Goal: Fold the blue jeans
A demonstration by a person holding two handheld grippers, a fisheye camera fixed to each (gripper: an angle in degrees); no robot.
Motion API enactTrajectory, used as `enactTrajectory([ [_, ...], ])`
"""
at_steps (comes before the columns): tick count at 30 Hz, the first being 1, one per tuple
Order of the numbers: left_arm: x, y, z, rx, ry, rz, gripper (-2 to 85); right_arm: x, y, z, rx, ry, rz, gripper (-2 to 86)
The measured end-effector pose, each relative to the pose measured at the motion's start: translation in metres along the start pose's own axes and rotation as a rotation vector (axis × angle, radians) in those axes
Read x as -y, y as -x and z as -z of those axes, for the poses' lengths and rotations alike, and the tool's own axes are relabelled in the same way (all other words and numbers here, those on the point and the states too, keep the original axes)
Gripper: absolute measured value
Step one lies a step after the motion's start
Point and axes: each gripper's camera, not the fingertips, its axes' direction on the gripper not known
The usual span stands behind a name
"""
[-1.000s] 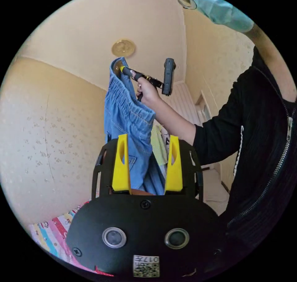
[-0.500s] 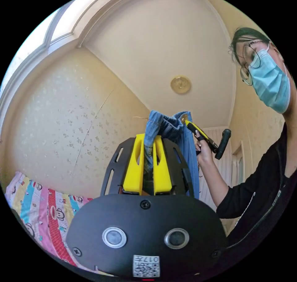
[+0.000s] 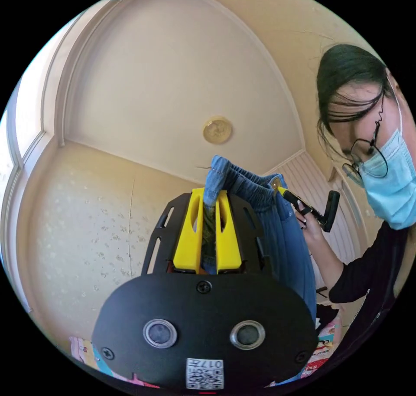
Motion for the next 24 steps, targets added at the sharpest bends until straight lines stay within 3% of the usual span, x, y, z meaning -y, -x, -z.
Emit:
enactTrajectory([
  [9,0.078,-0.05,-0.001,0.115,-0.002,-0.171,5.1,0.061,-0.031,-0.021,-0.003,0.027,0.073,4.5],
  [15,0.015,-0.039,-0.013,0.167,0.163,-0.015,5.1,0.015,-0.03,-0.052,0.052,0.213,0.083,4.9],
  [18,-0.026,-0.035,0.0,0.072,0.122,0.075,5.1,-0.011,-0.03,-0.057,0.055,0.298,0.05,4.9],
  [22,-0.084,-0.048,0.031,0.012,0.09,-0.054,5.2,-0.047,-0.044,-0.027,0.171,0.179,-0.121,4.6],
  [24,-0.105,-0.046,0.045,-0.012,0.116,0.011,5.1,-0.073,-0.051,-0.009,0.318,0.107,-0.195,4.3],
])
